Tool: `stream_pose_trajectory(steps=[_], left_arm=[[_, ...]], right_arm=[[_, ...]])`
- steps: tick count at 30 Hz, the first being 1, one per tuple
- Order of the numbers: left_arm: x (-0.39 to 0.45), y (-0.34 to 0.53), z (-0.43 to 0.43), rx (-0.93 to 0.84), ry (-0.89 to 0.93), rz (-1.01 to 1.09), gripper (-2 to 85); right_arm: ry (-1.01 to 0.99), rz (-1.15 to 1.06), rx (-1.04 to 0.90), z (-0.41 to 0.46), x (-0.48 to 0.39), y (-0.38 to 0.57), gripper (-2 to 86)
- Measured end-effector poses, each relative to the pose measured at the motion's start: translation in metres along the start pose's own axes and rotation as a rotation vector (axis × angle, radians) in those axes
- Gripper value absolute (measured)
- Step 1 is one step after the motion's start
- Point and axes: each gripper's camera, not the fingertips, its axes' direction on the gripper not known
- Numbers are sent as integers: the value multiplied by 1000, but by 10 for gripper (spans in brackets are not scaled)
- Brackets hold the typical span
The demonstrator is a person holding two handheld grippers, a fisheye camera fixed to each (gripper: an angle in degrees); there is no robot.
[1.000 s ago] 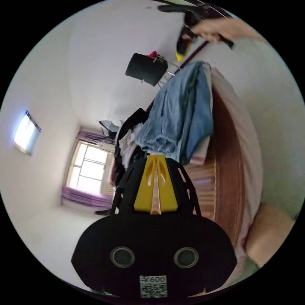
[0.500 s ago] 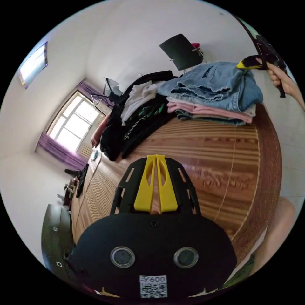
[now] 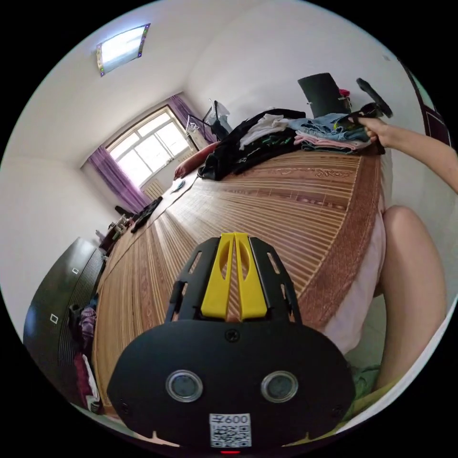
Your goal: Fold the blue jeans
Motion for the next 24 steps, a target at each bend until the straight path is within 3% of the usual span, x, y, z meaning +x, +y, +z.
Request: stream_pose_trajectory(steps=[4, 10, 12, 14, 17, 21, 24], left_arm=[[-63, -26, -55, 38, -96, -116, 10], [-141, -47, -116, 79, -20, -245, 10], [-151, -52, -135, 67, -88, -249, 11], [-146, -58, -169, 120, -297, -151, 11], [-136, -66, -209, 190, -474, -28, 13], [-153, -75, -244, 213, -434, -90, 21], [-177, -79, -261, 222, -399, -190, 33]], right_arm=[[-218, 20, 120, -2, 28, 30, -9], [-187, -189, 242, -9, -3, 106, -9], [-175, -287, 304, -12, -19, 140, -8], [-182, -460, 380, -17, -45, 194, -8], [-171, -617, 426, -19, -72, 260, -7], [26, -519, 659, -23, -79, 333, 3], [-85, -566, 605, -19, -71, 358, 37]])
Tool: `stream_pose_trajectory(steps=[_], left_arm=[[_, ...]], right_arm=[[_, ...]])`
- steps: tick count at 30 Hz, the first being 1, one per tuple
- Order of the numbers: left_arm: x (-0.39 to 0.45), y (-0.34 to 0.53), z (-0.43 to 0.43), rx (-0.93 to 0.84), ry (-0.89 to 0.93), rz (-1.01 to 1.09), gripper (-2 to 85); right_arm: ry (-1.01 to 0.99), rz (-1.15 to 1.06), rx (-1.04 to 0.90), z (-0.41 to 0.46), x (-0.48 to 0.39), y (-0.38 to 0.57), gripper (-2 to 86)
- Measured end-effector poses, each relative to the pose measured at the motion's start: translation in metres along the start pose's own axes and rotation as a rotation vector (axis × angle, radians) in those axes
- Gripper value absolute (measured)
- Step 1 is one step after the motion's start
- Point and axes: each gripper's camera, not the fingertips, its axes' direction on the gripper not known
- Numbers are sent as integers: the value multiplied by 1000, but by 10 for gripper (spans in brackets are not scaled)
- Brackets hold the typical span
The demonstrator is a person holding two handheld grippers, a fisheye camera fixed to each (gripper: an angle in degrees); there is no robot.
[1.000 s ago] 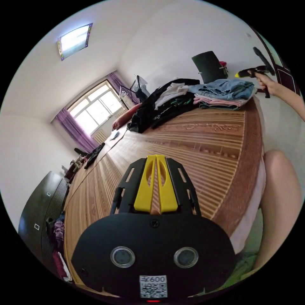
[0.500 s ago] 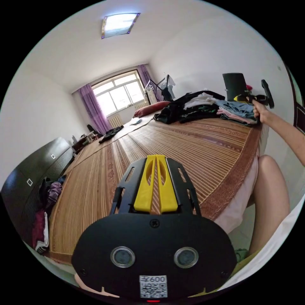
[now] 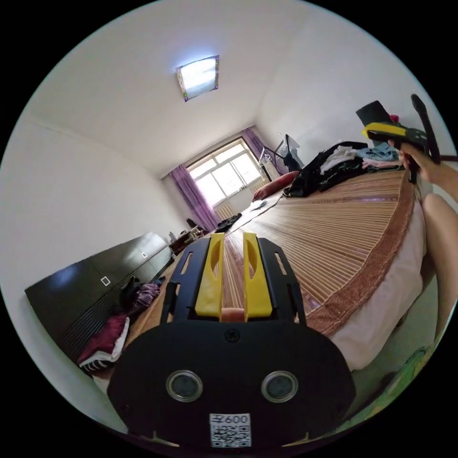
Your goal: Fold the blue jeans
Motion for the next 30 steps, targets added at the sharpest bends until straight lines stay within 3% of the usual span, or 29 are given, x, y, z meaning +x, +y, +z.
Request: stream_pose_trajectory(steps=[3, 7, 14, 20, 24, 30], left_arm=[[-22, -10, 2, -23, 32, -80, 38], [-28, -24, 20, -164, 238, -63, 45], [10, -47, 32, -312, 315, -48, 30], [50, -88, 45, -342, 378, -151, 23], [86, -112, 56, -307, 413, -132, 21], [167, -141, 95, -411, 482, -64, 18]], right_arm=[[-63, 64, -94, 7, 8, 25, 68], [-61, 68, -235, 23, 18, 64, 89], [-116, 31, -471, 64, 20, 129, 124], [-208, 152, -572, 112, 40, 160, 132], [-157, -12, -582, 146, 45, 161, 143], [-76, 57, -520, 247, 151, 136, 149]])
